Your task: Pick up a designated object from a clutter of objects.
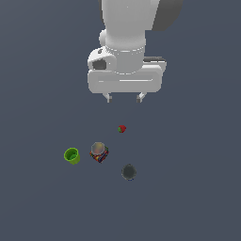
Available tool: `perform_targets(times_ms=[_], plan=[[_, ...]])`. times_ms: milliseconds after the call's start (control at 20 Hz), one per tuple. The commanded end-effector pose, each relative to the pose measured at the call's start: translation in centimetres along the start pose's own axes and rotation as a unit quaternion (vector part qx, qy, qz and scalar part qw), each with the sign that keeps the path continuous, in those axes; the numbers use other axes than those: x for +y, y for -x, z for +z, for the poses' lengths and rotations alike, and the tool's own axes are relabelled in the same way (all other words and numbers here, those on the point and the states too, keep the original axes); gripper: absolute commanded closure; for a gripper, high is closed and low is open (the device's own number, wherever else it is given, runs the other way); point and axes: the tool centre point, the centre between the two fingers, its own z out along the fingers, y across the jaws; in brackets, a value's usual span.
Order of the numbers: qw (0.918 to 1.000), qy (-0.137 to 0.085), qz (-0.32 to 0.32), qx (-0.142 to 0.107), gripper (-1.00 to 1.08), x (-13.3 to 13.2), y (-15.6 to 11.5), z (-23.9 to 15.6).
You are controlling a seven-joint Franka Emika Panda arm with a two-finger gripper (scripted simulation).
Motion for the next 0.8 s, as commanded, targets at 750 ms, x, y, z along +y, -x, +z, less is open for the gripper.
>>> perform_targets(times_ms=[750], plan=[[0.9999,0.007,-0.013,0.008,-0.92,1.1,-0.4,-0.5]])
